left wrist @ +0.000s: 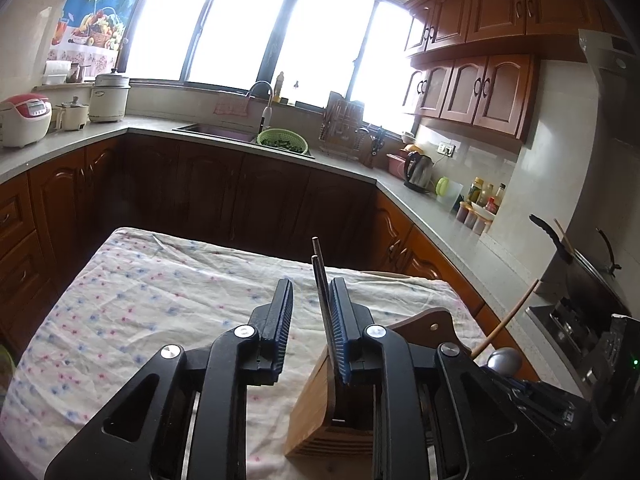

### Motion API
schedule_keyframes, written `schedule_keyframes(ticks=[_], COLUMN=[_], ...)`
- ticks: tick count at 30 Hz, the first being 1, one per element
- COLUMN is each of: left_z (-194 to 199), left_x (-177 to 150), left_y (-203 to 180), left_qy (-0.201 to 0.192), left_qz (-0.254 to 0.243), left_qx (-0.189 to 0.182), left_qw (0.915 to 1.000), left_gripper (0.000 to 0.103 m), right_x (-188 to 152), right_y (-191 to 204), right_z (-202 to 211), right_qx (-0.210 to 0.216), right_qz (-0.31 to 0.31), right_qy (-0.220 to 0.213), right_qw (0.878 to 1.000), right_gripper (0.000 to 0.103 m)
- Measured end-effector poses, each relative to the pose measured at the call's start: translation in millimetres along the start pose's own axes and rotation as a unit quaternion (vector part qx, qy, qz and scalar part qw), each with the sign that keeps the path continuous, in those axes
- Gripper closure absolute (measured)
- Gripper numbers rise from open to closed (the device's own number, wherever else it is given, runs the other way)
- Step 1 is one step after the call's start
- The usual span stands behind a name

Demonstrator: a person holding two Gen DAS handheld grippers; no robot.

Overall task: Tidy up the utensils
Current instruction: 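Open left gripper then right gripper to release chopstick and spoon, then move both open grippers back over the remaining utensils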

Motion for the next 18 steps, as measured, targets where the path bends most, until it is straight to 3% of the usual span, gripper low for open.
schedule_keyframes(ticks=[3, 7, 11, 15, 18], left_z=[1.8, 5.1, 16.5, 33.8, 47.4], left_x=[-0.6, -5.8, -12.4, -20.7, -30.3], left_y=[5.0, 11.2, 15.9, 24.8, 34.4], left_qy=[0.002, 0.012, 0.016, 0.021, 0.032], left_qz=[0.004, 0.011, 0.013, 0.015, 0.023], left_qx=[0.006, 0.009, 0.013, 0.029, 0.034], left_qw=[1.0000, 0.9998, 0.9997, 0.9992, 0.9986], left_gripper=[0.070, 0.060, 0.041, 0.022, 0.016], right_x=[0.2, -2.0, -9.3, -15.1, -21.1], right_y=[-1.5, -5.7, -9.4, -10.9, -9.9], right_z=[4.7, 7.3, 10.1, 24.5, 38.1], right_qx=[-0.005, -0.005, 0.001, 0.009, 0.017], right_qz=[-0.005, -0.010, -0.024, -0.033, -0.040], right_qy=[-0.003, -0.003, 0.005, -0.004, -0.010], right_qw=[1.000, 1.000, 1.000, 0.999, 0.999], right_gripper=[0.091, 0.069, 0.065, 0.052, 0.042])
Point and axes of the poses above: each gripper's, at about its wrist camera, not at the fingertips, and z roughly against the way its jaws point, y to its left, x to its top, the point moved 8 cm from there along -z, roughly the way its jaws point, and after that the axes turned 8 degrees about -x, right-handed, at the moved point
